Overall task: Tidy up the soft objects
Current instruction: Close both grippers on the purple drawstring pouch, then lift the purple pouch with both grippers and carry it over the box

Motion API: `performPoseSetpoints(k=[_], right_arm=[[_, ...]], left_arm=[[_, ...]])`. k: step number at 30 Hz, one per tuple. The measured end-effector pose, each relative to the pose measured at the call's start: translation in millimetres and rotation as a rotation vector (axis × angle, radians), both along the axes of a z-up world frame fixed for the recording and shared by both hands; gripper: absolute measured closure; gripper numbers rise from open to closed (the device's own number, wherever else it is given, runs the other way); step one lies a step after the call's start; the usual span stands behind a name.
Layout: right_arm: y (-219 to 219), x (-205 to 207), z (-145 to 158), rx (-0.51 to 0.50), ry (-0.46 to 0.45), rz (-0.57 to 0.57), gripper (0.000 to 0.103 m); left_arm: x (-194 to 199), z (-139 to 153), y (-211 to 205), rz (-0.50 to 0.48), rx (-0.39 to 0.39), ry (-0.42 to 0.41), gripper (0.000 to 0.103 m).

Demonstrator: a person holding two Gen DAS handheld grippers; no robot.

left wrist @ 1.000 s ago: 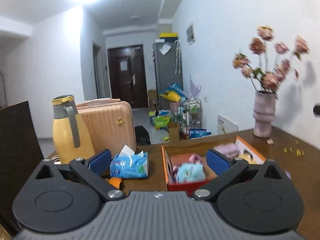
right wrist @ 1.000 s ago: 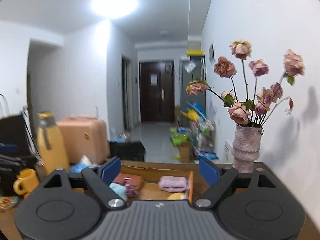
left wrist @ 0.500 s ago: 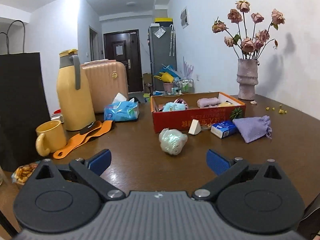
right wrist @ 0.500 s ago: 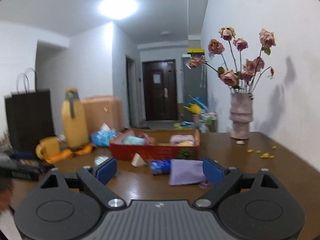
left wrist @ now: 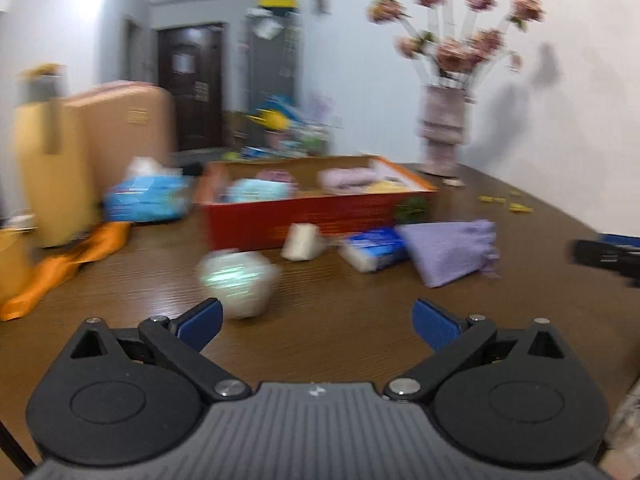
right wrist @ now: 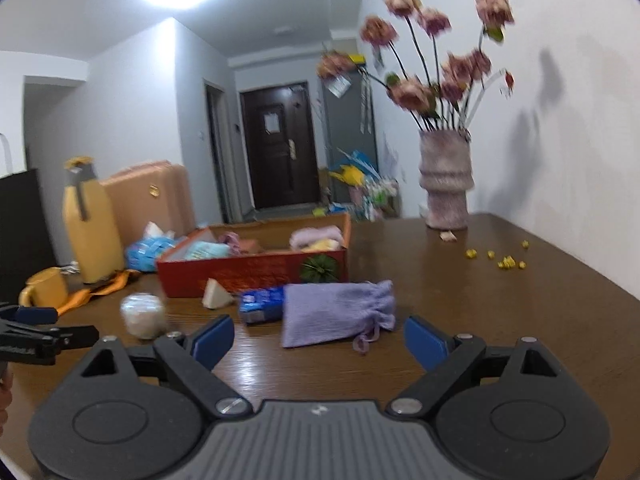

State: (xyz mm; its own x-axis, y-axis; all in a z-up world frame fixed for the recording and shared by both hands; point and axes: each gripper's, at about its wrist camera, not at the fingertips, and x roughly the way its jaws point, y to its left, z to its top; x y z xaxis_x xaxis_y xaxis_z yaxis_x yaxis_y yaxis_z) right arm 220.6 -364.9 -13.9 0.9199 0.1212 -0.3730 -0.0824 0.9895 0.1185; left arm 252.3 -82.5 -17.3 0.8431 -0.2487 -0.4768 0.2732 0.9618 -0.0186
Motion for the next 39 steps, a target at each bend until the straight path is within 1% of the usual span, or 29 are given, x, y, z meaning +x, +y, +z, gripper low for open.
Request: performPoseSetpoints(k=[1,2,3,4,6,7,9,10,11,12,14,15,16,18,19,21,22,23,26,28,30,32,34,35,36,37,38,39], right_arm=[[-5.4,15.9,-2.9,0.007,0.017,-0.002,0.012],[-9.1,28.6,-5.2,0.014,0.033,-0.004,0.012],[-13.0,43.4,-7.6,0.023,0.05,-0.005,0.013],[-17.5,60.7,-10.6,0.037,0.063,-0.003,0.014],[-24.1,89.9,-16.1,0.059,0.086,0.003,0.016],[-28.0,107.2,-20.8,0.069,0.094,0.004,0.017],[-33.8,135.0,-30.3,0.076,0.125,-0.009,0.02],[-36.1,147.2,-35.6,0.079,0.148,-0.011,0.025],[-38.3,158.8,-41.5,0.087,0.165,-0.007,0.029],[-40.2,167.2,-46.3,0.101,0.181,-0.009,0.031],[-44.7,180.7,-56.0,0.131,0.201,-0.008,0.036],[-47.7,184.9,-60.8,0.149,0.197,-0.011,0.036],[-52.3,188.9,-66.5,0.185,0.193,-0.015,0.037],[-60.9,193.6,-75.0,0.264,0.221,0.003,0.057],[-63.8,194.8,-76.9,0.291,0.242,0.008,0.076],[-63.5,188.8,-74.7,0.29,0.24,0.022,0.078],[-60.8,182.1,-72.1,0.277,0.233,0.031,0.082],[-56.5,172.5,-69.0,0.267,0.231,0.046,0.083],[-41.2,135.7,-59.9,0.243,0.234,0.072,0.084],[-29.0,105.8,-56.0,0.267,0.233,0.099,0.084],[-11.9,74.1,-56.4,0.287,0.236,0.138,0.084],[11.8,50.7,-60.1,0.286,0.258,0.185,0.083],[32.9,32.1,-62.0,0.276,0.265,0.228,0.083],[41.4,24.8,-60.6,0.26,0.261,0.248,0.081],[48.0,17.0,-58.9,0.248,0.253,0.256,0.078],[53.1,9.8,-56.3,0.241,0.235,0.263,0.074],[56.2,4.3,-54.6,0.239,0.217,0.272,0.072],[59.3,1.8,-53.0,0.239,0.202,0.269,0.071]], left_arm=[[13.6,-2.5,-12.4,-0.031,-0.006,0.016,0.0],[25.3,-4.9,-22.9,-0.052,-0.011,0.032,0.004],[39.3,-7.2,-34.0,-0.071,-0.017,0.055,0.011],[54.4,-9.1,-44.8,-0.094,-0.029,0.082,0.015],[85.0,-12.6,-63.3,-0.139,-0.072,0.134,0.028],[100.3,-14.8,-72.0,-0.157,-0.089,0.163,0.031],[124.8,-20.4,-85.3,-0.172,-0.123,0.21,0.044],[137.9,-24.6,-90.8,-0.18,-0.145,0.236,0.045],[146.3,-28.6,-93.9,-0.184,-0.164,0.257,0.049],[154.6,-33.5,-96.2,-0.184,-0.185,0.282,0.054],[166.7,-41.4,-99.3,-0.198,-0.232,0.316,0.057],[171.0,-44.7,-100.0,-0.21,-0.248,0.325,0.064],[174.0,-48.7,-101.6,-0.216,-0.257,0.337,0.067],[178.3,-54.3,-104.4,-0.224,-0.265,0.359,0.09],[178.6,-57.1,-104.8,-0.232,-0.27,0.368,0.093],[171.0,-55.4,-102.2,-0.255,-0.277,0.365,0.095],[164.4,-51.9,-100.5,-0.267,-0.275,0.359,0.096],[155.8,-47.5,-98.0,-0.278,-0.269,0.352,0.096],[118.0,-35.0,-81.7,-0.302,-0.25,0.322,0.096],[86.5,-30.9,-64.0,-0.293,-0.232,0.308,0.096],[57.7,-32.0,-43.4,-0.24,-0.225,0.306,0.096],[31.8,-36.9,-21.8,-0.18,-0.218,0.324,0.096],[9.4,-40.6,2.1,-0.117,-0.248,0.338,0.096],[-0.3,-40.0,13.3,-0.088,-0.265,0.336,0.094],[-9.7,-38.1,24.2,-0.047,-0.282,0.322,0.093],[-18.5,-35.5,32.6,-0.009,-0.282,0.298,0.092],[-25.8,-32.7,38.3,0.013,-0.266,0.274,0.09],[-31.5,-30.7,43.5,0.034,-0.255,0.249,0.085]])
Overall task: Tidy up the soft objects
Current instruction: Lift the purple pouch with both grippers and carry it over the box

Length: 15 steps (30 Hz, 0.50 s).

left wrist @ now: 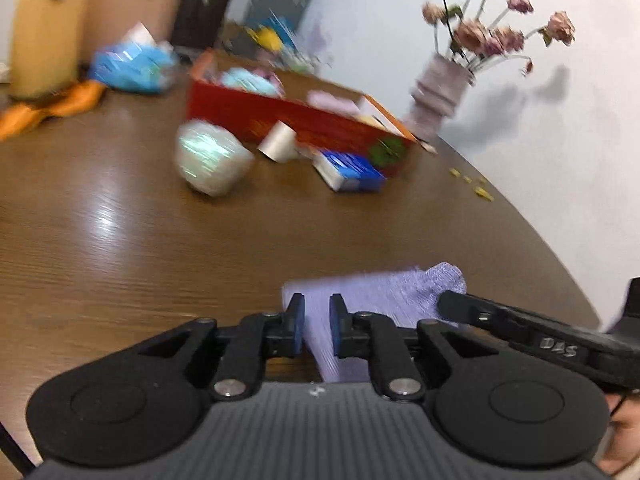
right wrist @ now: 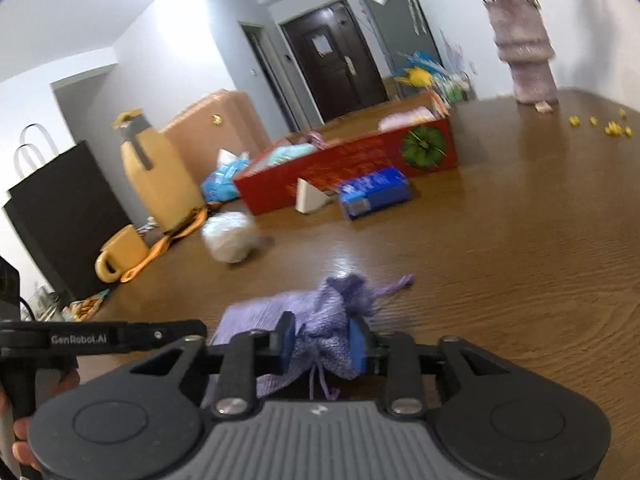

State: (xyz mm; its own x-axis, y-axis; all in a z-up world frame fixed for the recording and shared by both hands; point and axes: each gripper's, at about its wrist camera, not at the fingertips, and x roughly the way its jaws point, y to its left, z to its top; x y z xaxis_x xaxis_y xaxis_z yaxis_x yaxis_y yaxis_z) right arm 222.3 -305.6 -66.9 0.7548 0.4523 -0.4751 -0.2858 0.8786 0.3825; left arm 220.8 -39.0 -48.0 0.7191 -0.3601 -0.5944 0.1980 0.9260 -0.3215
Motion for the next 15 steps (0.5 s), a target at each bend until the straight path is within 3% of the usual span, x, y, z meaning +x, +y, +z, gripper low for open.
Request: performPoseSetpoints(k=[1,3,4,6,8,12,15], right_arm=[[2.2,-2.0,0.8,-0.004,-0.007,-0.011,0.069],[7.4,-2.3,1.8,-0.02,-0.019,-0.026,0.066],[8.4,-2.1,2.8,-0.021,-0.021,-0.034,0.066],[9.3,-1.3,5.3,-0.022,-0.038,-0.032,0.06],[9.4,2.3,5.9,-0.015,-0.045,-0.022,0.053],[15.1,15.1,-2.8,-0.018,-0.024,0.007,0.055],[26.8,18.1,-8.5,-0.065,-0.008,0.027,0.069]], left_arm=[[-2.7,1.1,3.6,0.017,-0.002,-0.007,0.08],[-3.6,2.2,6.2,0.029,-0.022,0.01,0.06],[-3.5,2.5,5.6,0.018,-0.041,0.016,0.059],[-7.0,5.3,1.4,-0.019,-0.052,0.013,0.046],[-10.0,4.8,-4.8,-0.04,-0.046,0.004,0.039],[-13.1,-3.0,-14.5,-0.06,-0.014,0.016,0.033],[-13.6,-12.4,-16.3,-0.009,0.067,0.028,0.035]])
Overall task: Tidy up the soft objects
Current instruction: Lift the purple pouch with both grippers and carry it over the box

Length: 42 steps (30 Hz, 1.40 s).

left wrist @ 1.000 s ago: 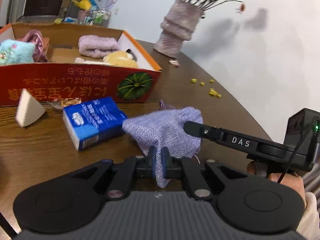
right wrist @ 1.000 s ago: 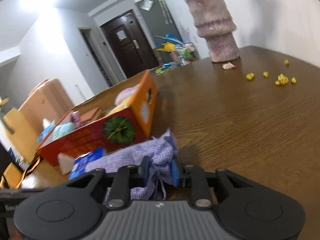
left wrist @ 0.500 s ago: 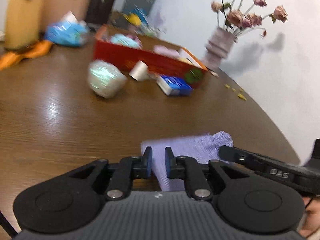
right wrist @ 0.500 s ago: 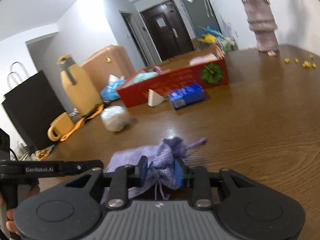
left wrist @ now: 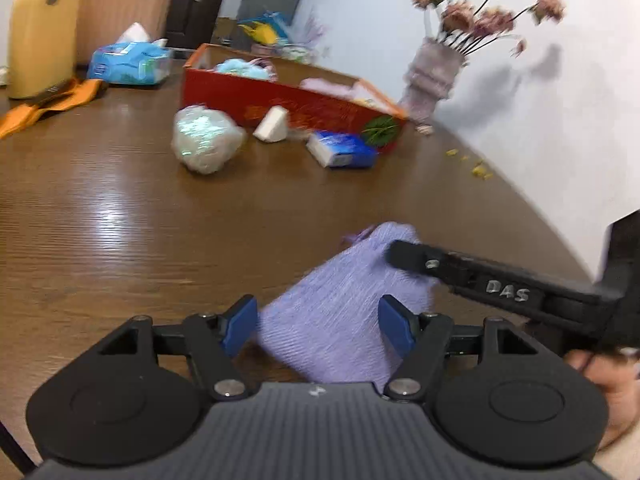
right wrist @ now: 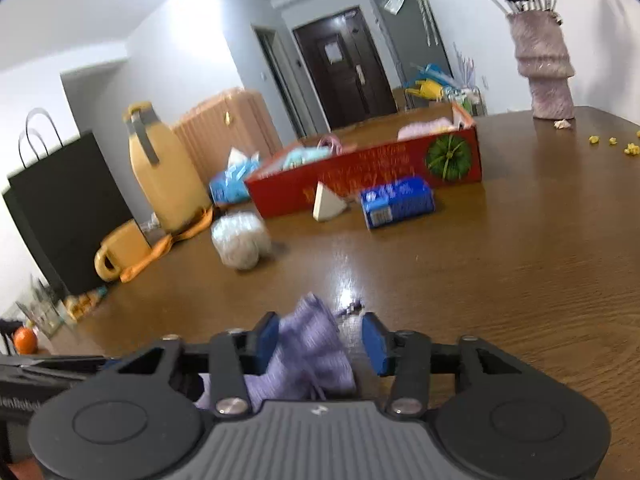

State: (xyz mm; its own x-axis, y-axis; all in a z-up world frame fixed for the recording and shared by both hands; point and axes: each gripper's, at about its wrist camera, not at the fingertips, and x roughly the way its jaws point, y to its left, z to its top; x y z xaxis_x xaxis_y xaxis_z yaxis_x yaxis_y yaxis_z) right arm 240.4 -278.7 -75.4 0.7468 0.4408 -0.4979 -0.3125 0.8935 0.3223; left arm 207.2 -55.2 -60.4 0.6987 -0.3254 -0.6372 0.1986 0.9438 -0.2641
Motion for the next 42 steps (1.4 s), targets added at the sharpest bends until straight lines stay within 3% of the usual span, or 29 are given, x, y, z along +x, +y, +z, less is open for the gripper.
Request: performPoseSetpoints(k=[4,9,13,14,16,17,18,21,28,32,37,42], right_arm=[[7.1,-12.7,-0.8,-0.044,0.01,0.006,0.076],[5.4,-29.1,5.8,-0.026,-0.017,-0.025,0.073],[3.7,-19.8,3.9,0.005,-0.007,-0.057,0.05],[4.5,-16.4,1.9,0.005,-0.003,-0.071,0.048],[5.7,-9.7,-3.1,0.018,0.023,-0.07,0.055],[6.3,-6.9,-6.0,0.03,0.041,-0.058,0.069],[7.6,-5.6,-8.9,0.035,0.055,-0.054,0.073],[8.6,-5.8,-12.4,0.037,0.061,-0.057,0.077],[8.3,-7.7,-7.6,0.03,0.047,-0.057,0.085],[5.3,-1.1,15.8,0.011,-0.005,-0.043,0.09],[-12.3,53.4,85.4,-0.011,-0.151,-0.031,0.09],[-20.9,174.7,138.6,-0.072,-0.155,-0.006,0.09]], left_arm=[[-0.2,-0.2,9.4,0.143,0.09,-0.045,0.042],[-4.7,9.9,22.4,0.091,-0.025,-0.078,0.038],[4.7,3.8,22.0,0.087,-0.033,-0.041,0.038],[9.0,0.2,21.7,0.088,-0.043,-0.017,0.04],[16.2,-8.7,25.0,0.075,-0.07,0.027,0.058],[18.2,-12.1,28.0,0.064,-0.088,0.042,0.079],[19.2,-13.9,29.4,0.066,-0.09,0.053,0.084],[17.7,-13.7,34.2,0.056,-0.094,0.045,0.092],[16.8,-8.3,32.3,0.03,-0.083,0.021,0.094],[26.4,12.7,24.4,-0.017,-0.083,-0.041,0.096],[86.2,72.7,9.6,-0.082,-0.101,-0.166,0.097],[211.4,114.5,-15.7,-0.076,-0.039,-0.171,0.097]])
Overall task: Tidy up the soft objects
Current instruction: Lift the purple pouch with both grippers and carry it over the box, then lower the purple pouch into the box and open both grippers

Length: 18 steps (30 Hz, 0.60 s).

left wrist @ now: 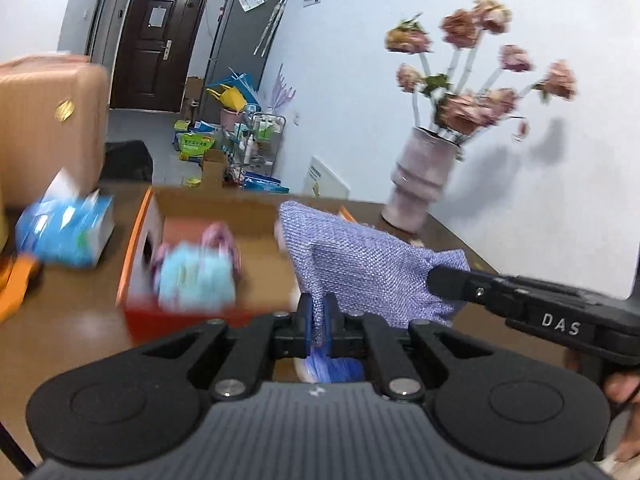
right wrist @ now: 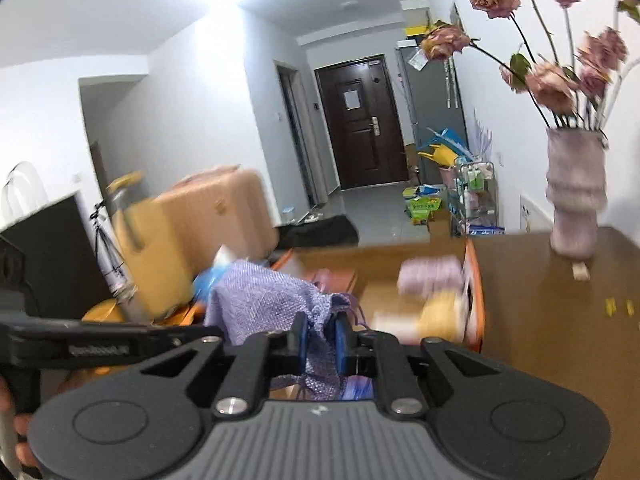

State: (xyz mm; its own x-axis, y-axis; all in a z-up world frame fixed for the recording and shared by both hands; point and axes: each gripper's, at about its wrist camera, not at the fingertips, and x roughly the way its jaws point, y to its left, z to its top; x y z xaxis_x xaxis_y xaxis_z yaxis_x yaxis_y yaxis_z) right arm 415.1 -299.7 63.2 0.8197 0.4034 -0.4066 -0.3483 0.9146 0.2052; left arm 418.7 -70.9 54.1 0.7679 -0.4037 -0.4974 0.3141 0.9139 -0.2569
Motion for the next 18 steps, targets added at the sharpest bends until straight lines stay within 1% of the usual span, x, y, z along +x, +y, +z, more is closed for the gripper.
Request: performPoseSetpoints(k=[2,3,4,5,6,8,9,11,13,14,15,16,17,18], right_arm=[[2.1,54.3,2.4,-0.038,0.04,-0.02,0.09],[4.1,80.6,-1.6,-0.064,0.073,-0.033,0.09],[5.1,106.3,-8.0,-0.075,0.111,-0.046,0.09],[6.5,132.9,-17.8,-0.082,0.154,-0.055,0.09],[8.1,151.6,-26.9,-0.082,0.192,-0.061,0.09],[12.0,189.0,-51.9,-0.083,0.291,-0.064,0.09],[13.3,198.6,-62.2,-0.086,0.319,-0.078,0.09],[16.9,217.0,-80.8,-0.117,0.359,-0.12,0.088],[19.9,227.3,-92.8,-0.139,0.401,-0.121,0.084],[21.1,230.8,-97.1,-0.15,0.418,-0.112,0.08],[21.5,232.2,-99.1,-0.155,0.418,-0.109,0.075],[21.4,231.1,-99.2,-0.153,0.405,-0.112,0.071],[20.8,229.6,-96.8,-0.158,0.39,-0.123,0.073],[18.5,223.9,-94.5,-0.162,0.383,-0.138,0.073]], left_arm=[[58.7,-3.7,-10.4,0.011,0.024,0.071,0.097],[85.4,-9.1,-16.1,0.024,0.043,0.106,0.097],[112.1,-17.2,-23.4,0.037,0.082,0.131,0.097],[130.1,-25.7,-27.6,0.04,0.12,0.144,0.097],[152.5,-37.3,-32.5,0.062,0.151,0.177,0.097],[183.4,-58.2,-37.4,0.077,0.19,0.236,0.097],[196.5,-67.9,-38.9,0.091,0.2,0.259,0.096],[212.6,-83.6,-37.4,0.107,0.193,0.292,0.096],[217.5,-87.5,-35.7,0.102,0.163,0.306,0.095],[216.2,-86.1,-35.1,0.108,0.153,0.297,0.094],[213.3,-83.5,-35.5,0.101,0.149,0.283,0.092],[210.1,-79.5,-36.1,0.092,0.149,0.271,0.087],[208.0,-74.8,-35.4,0.093,0.152,0.26,0.083],[203.4,-68.5,-33.5,0.095,0.154,0.245,0.083]])
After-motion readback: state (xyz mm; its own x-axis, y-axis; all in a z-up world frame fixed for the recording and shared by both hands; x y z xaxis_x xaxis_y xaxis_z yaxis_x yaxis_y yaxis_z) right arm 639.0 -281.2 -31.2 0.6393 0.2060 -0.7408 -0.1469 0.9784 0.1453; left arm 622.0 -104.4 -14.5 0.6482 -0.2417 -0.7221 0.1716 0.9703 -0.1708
